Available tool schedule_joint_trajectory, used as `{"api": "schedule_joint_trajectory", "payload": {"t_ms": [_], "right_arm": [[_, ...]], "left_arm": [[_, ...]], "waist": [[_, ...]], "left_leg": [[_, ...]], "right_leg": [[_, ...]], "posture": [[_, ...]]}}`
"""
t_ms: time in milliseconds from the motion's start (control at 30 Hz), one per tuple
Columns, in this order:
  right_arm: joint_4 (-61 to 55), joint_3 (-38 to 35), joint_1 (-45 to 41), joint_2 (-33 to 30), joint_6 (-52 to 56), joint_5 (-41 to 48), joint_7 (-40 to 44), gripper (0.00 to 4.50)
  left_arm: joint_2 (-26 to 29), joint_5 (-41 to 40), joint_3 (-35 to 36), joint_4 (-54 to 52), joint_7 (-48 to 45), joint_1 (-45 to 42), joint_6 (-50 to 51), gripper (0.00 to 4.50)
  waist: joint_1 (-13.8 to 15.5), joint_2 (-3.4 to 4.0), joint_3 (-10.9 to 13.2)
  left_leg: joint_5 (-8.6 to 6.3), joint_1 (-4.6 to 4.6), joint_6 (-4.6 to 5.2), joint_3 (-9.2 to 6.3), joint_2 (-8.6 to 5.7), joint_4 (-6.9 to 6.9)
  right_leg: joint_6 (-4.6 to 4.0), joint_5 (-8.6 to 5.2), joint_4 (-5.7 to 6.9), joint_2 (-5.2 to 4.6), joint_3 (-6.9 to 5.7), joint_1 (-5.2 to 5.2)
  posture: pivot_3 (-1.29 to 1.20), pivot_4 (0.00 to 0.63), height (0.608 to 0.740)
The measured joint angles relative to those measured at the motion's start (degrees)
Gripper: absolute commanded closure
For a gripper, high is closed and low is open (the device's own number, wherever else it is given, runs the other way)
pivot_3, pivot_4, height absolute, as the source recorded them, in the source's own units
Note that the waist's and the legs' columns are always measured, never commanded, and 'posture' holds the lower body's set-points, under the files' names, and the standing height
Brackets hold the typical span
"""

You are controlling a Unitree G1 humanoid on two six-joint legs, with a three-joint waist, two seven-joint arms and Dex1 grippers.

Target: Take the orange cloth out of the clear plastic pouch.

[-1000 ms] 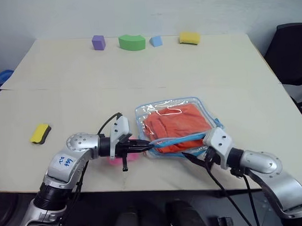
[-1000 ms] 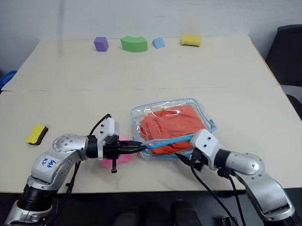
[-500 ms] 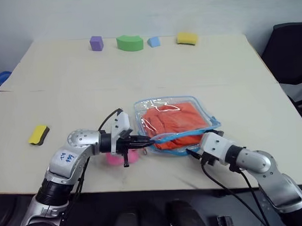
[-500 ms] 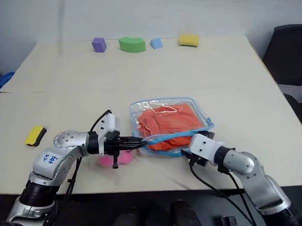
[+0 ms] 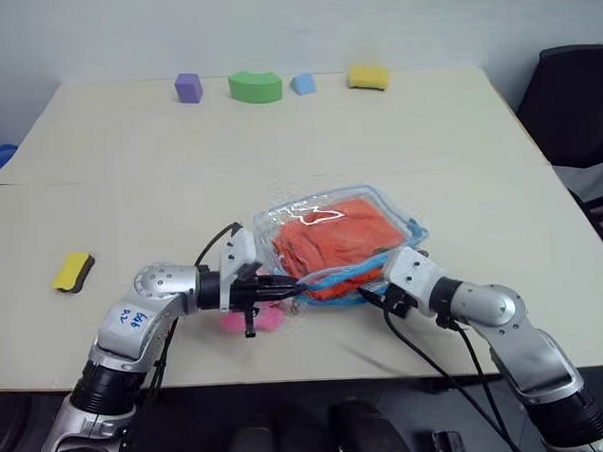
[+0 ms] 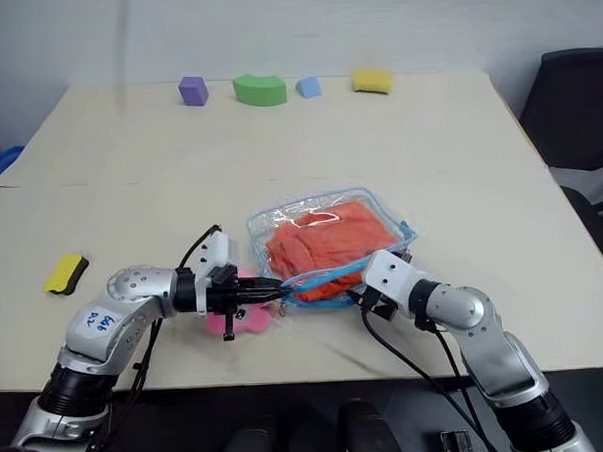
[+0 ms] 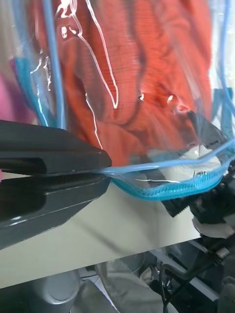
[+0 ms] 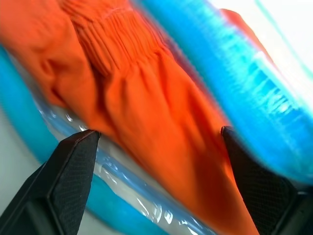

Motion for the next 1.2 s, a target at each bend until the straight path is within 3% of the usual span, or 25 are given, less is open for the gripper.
{"api": "schedule_joint_trajectory", "payload": {"t_ms": [100, 233, 367, 500, 633, 800, 900, 1200], "right_arm": [[-1.41, 1.32, -0.63, -1.29, -0.36, -1.24, 0.68, 0.38], [0.66, 6.12, -2.57, -5.87, -7.76, -9.36, 0.38, 0.38], [4.34, 8.11, -4.98, -5.57, -12.34, -13.22, -0.88, 0.38], [9.14, 7.19, -7.19, -0.3, -10.95, -12.1, -1.68, 0.38], [10.19, 3.07, -7.55, 5.59, -2.33, -5.36, -1.02, 0.38], [8.63, 1.75, -7.77, 5.33, 2.47, -2.78, 0.62, 0.38], [8.53, 3.37, -8.71, 3.16, 0.79, -3.87, 1.06, 0.38], [11.19, 5.07, -13.41, 5.2, 0.14, -3.67, 1.35, 0.38]], "left_arm": [[0.0, 0.19, 0.0, 0.92, -0.21, 0.01, -1.11, 4.5], [0.01, 0.25, 0.02, 1.81, -0.22, 0.05, -1.34, 4.5], [-0.01, 0.11, 0.14, 1.79, 0.23, -0.33, -0.65, 4.5], [-0.05, 0.09, 0.18, 1.79, 0.36, -0.61, -0.3, 4.5], [0.01, 0.09, 0.18, 1.78, 0.33, -0.67, 0.01, 4.5], [0.34, 0.09, 0.18, 1.78, 0.23, -0.66, 0.02, 4.5], [0.34, 0.08, 0.18, 1.78, 0.22, -0.66, 0.02, 4.5], [0.17, 0.07, 0.16, 1.54, 0.28, -0.66, -0.06, 4.5]], "waist": [[-0.05, 0.0, 0.0], [-0.09, 0.01, 0.01], [-0.25, -0.04, -0.03], [-0.58, -0.23, -0.14], [-0.68, -0.18, -0.11], [-0.35, -0.13, -0.08], [-0.25, -0.1, -0.06], [-0.23, -0.09, -0.05]], "left_leg": [[-0.01, 0.01, 0.01, 0.0, -0.03, 0.0], [-0.01, 0.04, 0.02, 0.0, -0.03, 0.0], [0.01, 0.14, 0.01, 0.01, -0.03, 0.0], [0.02, 0.38, 0.0, 0.01, 0.01, -0.01], [0.01, 0.57, 0.0, 0.01, 0.04, -0.11], [0.0, 0.51, 0.01, 0.01, 0.03, -0.2], [0.0, 0.46, 0.03, 0.01, 0.01, -0.22], [0.01, -0.04, -0.01, 0.01, 0.0, -0.09]], "right_leg": [[0.0, 0.0, -0.02, -0.02, 0.0, 0.01], [0.0, 0.0, -0.02, -0.01, -0.01, 0.02], [0.0, 0.0, 0.03, -0.01, 0.0, 0.09], [0.0, 0.0, 0.08, 0.02, 0.01, 0.26], [-0.01, -0.01, 0.08, 0.04, 0.01, 0.43], [-0.01, -0.01, -0.07, 0.01, 0.01, 0.4], [-0.01, -0.01, -0.15, -0.01, 0.0, 0.37], [-0.01, -0.01, -0.02, -0.01, 0.0, -0.11]], "posture": [[0.0, 0.15, 0.74], [0.0, 0.15, 0.74], [0.0, 0.15, 0.74], [0.0, 0.15, 0.74], [0.0, 0.15, 0.74], [0.0, 0.15, 0.74], [0.0, 0.15, 0.74], [0.0, 0.15, 0.74]]}}
